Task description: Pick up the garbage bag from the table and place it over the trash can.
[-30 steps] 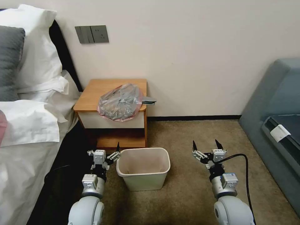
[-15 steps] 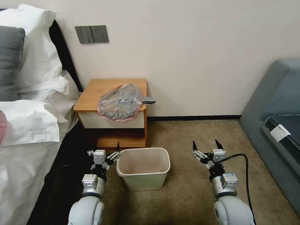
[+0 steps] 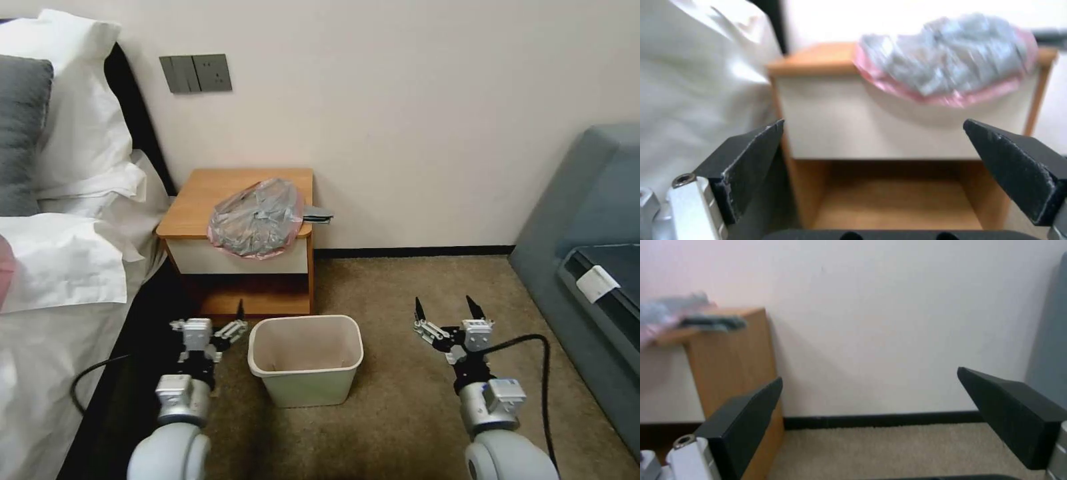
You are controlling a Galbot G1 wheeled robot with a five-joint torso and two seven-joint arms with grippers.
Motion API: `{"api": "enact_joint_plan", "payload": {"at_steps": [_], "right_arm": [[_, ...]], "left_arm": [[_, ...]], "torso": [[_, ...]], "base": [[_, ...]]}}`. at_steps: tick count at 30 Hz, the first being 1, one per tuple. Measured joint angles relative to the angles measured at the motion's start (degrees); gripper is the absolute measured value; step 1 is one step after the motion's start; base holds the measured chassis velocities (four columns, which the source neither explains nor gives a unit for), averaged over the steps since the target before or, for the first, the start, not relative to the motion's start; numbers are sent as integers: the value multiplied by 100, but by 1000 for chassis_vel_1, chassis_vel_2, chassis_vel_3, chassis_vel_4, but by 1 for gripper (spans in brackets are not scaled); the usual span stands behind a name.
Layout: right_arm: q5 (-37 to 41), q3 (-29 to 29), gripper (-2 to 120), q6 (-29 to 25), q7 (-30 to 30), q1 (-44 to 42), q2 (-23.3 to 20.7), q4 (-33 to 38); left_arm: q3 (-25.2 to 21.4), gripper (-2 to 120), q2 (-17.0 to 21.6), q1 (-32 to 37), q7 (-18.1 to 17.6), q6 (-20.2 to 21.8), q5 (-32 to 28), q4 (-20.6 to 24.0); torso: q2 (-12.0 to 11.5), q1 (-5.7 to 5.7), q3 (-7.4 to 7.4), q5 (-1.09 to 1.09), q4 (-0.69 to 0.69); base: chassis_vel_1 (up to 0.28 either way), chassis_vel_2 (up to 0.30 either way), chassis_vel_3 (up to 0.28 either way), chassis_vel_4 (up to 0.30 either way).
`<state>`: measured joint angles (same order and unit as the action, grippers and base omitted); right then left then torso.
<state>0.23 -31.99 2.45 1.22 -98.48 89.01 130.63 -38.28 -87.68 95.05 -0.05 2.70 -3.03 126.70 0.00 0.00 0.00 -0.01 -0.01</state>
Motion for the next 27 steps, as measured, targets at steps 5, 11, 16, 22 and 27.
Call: {"api": "enact_joint_plan", "payload": {"at_steps": [5,11,16,22,27], "right_arm": [[18,-29,100,129,65,-473,152,786],[153,-7,100,321,88,-798,204,1240],[374,66,100,524,29,-844,75,1271],[1873,194,100,815,-408,-534,-440,1147],[4706,211,100,1355,-1095,378,-878,906]], "left_arm": [[-423,100,-112,395,-11,177,-189,755],[-731,100,-196,680,-21,304,-332,1309],[-1088,100,-204,1092,139,288,-504,1667],[-1148,100,24,1354,213,160,-646,1488],[-1064,100,-25,1550,207,-50,-653,1450]], "torso": [[0,0,0,0,1],[0,0,-1,-1,1],[0,0,-1,10,1],[0,0,0,-1,0],[0,-1,0,2,1]], "base": [[0,0,0,0],[0,0,0,0],[0,0,0,0],[0,0,0,0],[0,0,0,0]]}}
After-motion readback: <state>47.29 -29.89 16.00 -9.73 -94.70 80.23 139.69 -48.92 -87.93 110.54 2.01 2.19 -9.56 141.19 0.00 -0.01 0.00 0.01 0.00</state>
